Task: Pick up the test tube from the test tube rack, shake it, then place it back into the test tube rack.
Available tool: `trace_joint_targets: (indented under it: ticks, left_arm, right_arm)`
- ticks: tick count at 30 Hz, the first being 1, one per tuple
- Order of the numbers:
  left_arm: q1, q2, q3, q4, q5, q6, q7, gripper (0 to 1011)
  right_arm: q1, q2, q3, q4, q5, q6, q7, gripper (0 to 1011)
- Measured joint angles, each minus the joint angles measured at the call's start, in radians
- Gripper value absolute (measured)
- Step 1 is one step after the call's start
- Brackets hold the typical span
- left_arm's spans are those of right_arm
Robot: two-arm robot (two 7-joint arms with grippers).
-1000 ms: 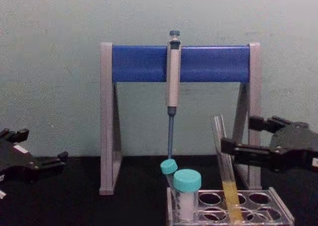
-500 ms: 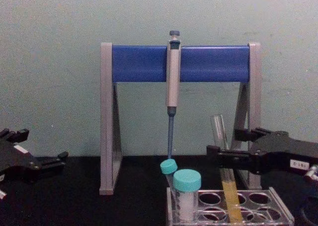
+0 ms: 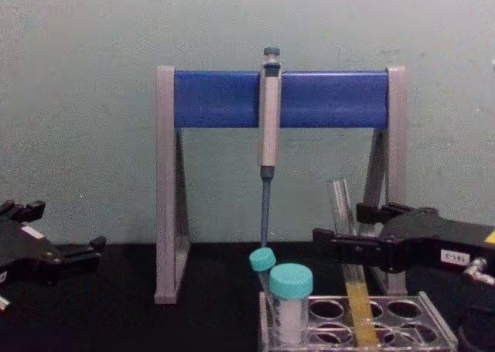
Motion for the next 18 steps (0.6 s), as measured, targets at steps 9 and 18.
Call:
trace_joint_targets:
  ticks: [9,18]
  left_arm:
    - [0.000,0.000,0.000,0.000,0.000,0.000,0.000,1001]
    - [0.000,0.000,0.000,0.000,0.000,0.000,0.000,1001]
  right_arm:
    - [0.001,-0.001,0.000,0.001,0.000,0.001,0.006,1000]
    - [0.001,-0.001,0.000,0.001,0.000,0.000,0.005,1000]
